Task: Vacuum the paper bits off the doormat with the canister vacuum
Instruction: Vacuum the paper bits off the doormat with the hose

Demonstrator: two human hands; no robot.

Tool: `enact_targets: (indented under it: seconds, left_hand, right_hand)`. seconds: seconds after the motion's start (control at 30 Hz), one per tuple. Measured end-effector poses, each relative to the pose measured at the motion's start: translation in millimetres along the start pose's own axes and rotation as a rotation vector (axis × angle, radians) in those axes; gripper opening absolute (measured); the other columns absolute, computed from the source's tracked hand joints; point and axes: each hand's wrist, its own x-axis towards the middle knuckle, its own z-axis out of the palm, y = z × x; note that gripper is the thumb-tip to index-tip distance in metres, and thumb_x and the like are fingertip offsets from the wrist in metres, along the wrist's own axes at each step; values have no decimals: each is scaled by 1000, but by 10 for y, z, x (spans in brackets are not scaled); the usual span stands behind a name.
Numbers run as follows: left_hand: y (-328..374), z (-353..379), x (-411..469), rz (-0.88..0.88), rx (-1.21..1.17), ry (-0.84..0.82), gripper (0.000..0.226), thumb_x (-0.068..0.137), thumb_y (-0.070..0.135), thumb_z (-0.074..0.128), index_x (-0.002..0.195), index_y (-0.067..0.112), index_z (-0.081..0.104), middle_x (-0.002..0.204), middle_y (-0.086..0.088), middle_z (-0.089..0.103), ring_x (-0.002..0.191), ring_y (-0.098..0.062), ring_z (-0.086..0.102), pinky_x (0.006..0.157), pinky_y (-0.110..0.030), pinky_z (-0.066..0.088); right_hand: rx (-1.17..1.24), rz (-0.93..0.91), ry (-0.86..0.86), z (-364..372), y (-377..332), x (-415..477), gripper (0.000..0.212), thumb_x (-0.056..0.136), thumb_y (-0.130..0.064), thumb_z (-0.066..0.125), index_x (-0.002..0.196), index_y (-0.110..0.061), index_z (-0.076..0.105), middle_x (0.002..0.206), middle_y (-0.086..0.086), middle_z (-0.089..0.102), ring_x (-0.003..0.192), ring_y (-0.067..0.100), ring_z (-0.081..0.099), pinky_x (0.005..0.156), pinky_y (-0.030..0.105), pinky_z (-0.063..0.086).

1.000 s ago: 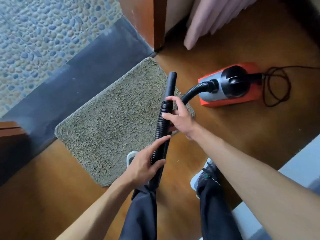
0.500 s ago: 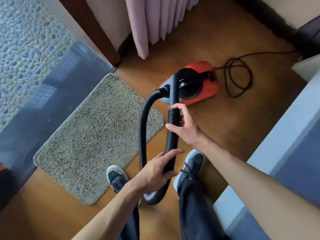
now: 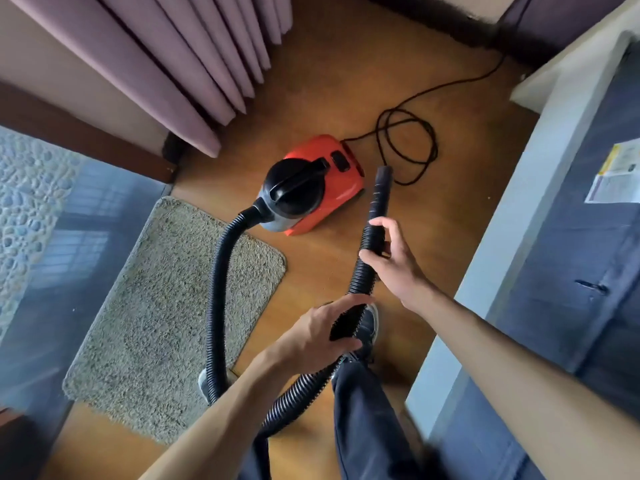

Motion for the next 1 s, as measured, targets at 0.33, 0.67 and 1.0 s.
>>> enact_targets:
  seconds: [0.33,0.67,1.0]
  left_hand:
    - [442,1,513,-6,61,-65,64,86,20,72,140,45,48,113,17,63,89,6,58,73,-2,44]
    - [415,-221,597,-114,-104,-157,60,86,7,71,135,38,53,105,22,64,86,5,65,83,-19,54]
    - [479,-607,793,-122,-104,-163,62,85,4,72,131,41,54,100,11,58,84,13,58,82,-25,58]
  right_hand:
    - [124,128,106,-674,-22,34,45,91,-11,64,126,-34,45,118,7,58,96,16,62,65,19,50]
    - [136,283,14,-693,-127,153,47,91,-8,64,127,-33,48,116,14,59,97,23,64,62,30,59]
    - [155,342,34,-659,-356,414,47,87,-16,70,125,-38,50,105,10,64,92,20,66,66,33,61]
